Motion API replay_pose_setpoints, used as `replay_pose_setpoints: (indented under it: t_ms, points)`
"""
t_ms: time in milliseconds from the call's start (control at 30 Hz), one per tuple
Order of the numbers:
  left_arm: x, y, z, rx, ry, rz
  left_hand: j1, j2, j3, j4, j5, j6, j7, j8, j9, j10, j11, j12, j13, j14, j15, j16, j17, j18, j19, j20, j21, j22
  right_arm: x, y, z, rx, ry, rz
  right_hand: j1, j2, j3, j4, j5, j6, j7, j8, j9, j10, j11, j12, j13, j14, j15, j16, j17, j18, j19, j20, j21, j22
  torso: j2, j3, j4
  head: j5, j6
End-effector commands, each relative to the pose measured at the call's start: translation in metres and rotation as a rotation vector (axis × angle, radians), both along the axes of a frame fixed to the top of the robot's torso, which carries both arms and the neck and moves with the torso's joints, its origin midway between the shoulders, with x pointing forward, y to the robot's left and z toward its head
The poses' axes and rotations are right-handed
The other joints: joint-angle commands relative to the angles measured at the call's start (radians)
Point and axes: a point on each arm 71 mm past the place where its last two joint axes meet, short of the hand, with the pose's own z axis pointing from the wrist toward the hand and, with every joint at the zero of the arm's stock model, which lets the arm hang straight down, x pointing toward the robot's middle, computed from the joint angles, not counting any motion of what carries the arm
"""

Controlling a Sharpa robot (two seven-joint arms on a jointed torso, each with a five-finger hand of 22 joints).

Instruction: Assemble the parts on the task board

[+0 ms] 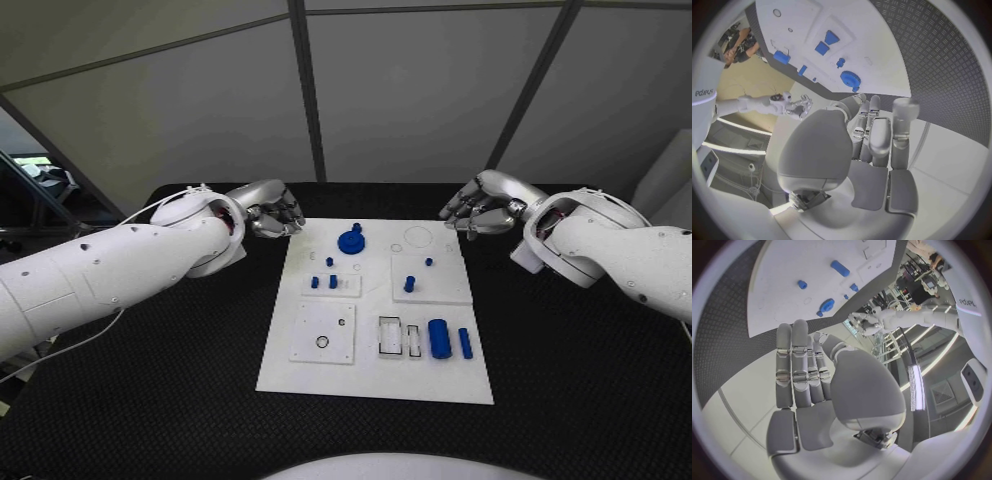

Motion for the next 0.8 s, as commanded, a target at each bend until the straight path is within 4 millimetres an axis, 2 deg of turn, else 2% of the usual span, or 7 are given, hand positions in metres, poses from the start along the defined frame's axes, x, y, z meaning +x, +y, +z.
replay_pose_setpoints:
  t_ms: [33,133,167,200,233,400,800]
  points:
    - [-0.002,0.011,0.009,-0.341,0.041,0.102,0.004,-0.001,0.007,-0.004,-0.003,0.006,0.003,0.0,-0.001,0.002,0.001,0.01,0.005,-0.028,0.001,-0.028,-0.046,0.032,-0.056,-0.001,-0.135,-0.074,-0.007,0.005,-0.008,-0.279,-0.092,0.05,-0.009,-0.009,0.023,0.006,-0.017,0.01,-0.002,-0.009,0.0,0.008,-0.004,-0.012,0.002,0.037,-0.008,0.077,0.062,-0.008,0.01,-0.002,0.096,0.097,0.0,0.0004,-0.0003,-0.023,0.008]
    - [-0.006,0.016,0.013,-0.541,0.085,0.121,-0.008,-0.001,0.002,-0.001,-0.004,0.005,0.006,-0.002,-0.004,-0.005,0.003,0.016,0.009,-0.049,0.004,-0.047,-0.079,0.045,-0.094,0.001,-0.227,-0.126,-0.013,0.009,-0.015,-0.356,-0.129,0.061,-0.023,-0.019,0.031,0.015,-0.033,0.004,-0.004,-0.018,-0.001,-0.009,-0.002,-0.024,0.0,0.042,-0.007,0.125,0.097,-0.026,0.06,0.0,0.203,0.214,0.002,-0.0004,-0.0007,-0.04,0.013]
    - [-0.008,0.016,0.015,-0.62,0.104,0.12,-0.013,-0.001,0.0,0.001,-0.004,0.001,0.008,-0.005,-0.005,-0.015,0.006,0.017,0.01,-0.165,0.007,-0.196,-0.304,0.049,-0.115,0.004,-0.274,-0.152,-0.015,0.01,-0.018,-0.376,-0.138,0.064,-0.028,-0.024,0.035,0.018,-0.041,0.0,-0.004,-0.022,-0.002,-0.019,-0.002,-0.029,-0.001,0.042,-0.006,0.146,0.11,-0.033,0.078,0.0,0.239,0.254,0.001,-0.0002,-0.0007,-0.044,0.014]
    - [-0.009,0.016,0.016,-0.681,0.12,0.118,-0.016,-0.001,-0.003,0.001,-0.004,-0.001,0.009,-0.007,-0.006,-0.022,0.006,0.02,0.011,-0.224,0.009,-0.281,-0.417,0.051,-0.124,0.006,-0.293,-0.164,-0.017,0.011,-0.021,-0.391,-0.145,0.066,-0.03,-0.026,0.038,0.019,-0.044,-0.003,-0.003,-0.025,-0.002,-0.025,-0.002,-0.031,-0.001,0.042,-0.005,0.166,0.127,-0.036,0.086,0.0,0.258,0.274,0.001,-0.0006,-0.0007,-0.046,0.014]
    - [-0.01,0.015,0.017,-0.755,0.137,0.113,-0.021,-0.001,-0.01,0.003,-0.005,-0.003,0.01,-0.008,-0.007,-0.029,0.007,0.024,0.013,-0.245,0.01,-0.323,-0.461,0.051,-0.128,0.008,-0.303,-0.17,-0.019,0.012,-0.024,-0.407,-0.152,0.069,-0.033,-0.03,0.041,0.021,-0.048,-0.005,-0.002,-0.027,-0.002,-0.033,-0.001,-0.033,-0.002,0.042,-0.003,0.2,0.157,-0.039,0.095,0.001,0.279,0.297,0.001,-0.0014,-0.0009,-0.048,0.014]
    - [-0.016,0.008,0.023,-1.007,0.187,0.089,-0.044,-0.001,-0.039,0.017,-0.006,-0.011,0.013,-0.011,-0.01,-0.049,0.014,0.032,0.016,-0.247,0.016,-0.364,-0.495,0.051,-0.135,0.014,-0.329,-0.189,-0.025,0.021,-0.035,-0.447,-0.167,0.087,-0.042,-0.05,0.067,0.031,-0.061,-0.013,0.0,-0.033,0.0,-0.061,0.006,-0.026,0.0,0.029,0.004,0.4,0.334,-0.059,0.14,0.009,0.401,0.43,0.001,-0.0019,-0.0015,-0.056,0.015]
    - [-0.022,-0.002,0.028,-1.152,0.22,0.067,-0.038,0.006,-0.055,0.015,-0.005,-0.009,0.012,-0.009,-0.011,-0.056,0.014,0.045,0.02,-0.246,0.016,-0.382,-0.515,0.052,-0.136,0.016,-0.347,-0.203,-0.026,0.039,-0.046,-0.457,-0.163,0.121,-0.041,-0.062,0.088,0.032,-0.058,-0.035,0.016,-0.037,-0.003,-0.104,0.021,-0.033,-0.004,0.02,0.013,0.508,0.428,-0.068,0.154,0.017,0.46,0.495,0.002,-0.0013,0.0,-0.061,0.017]
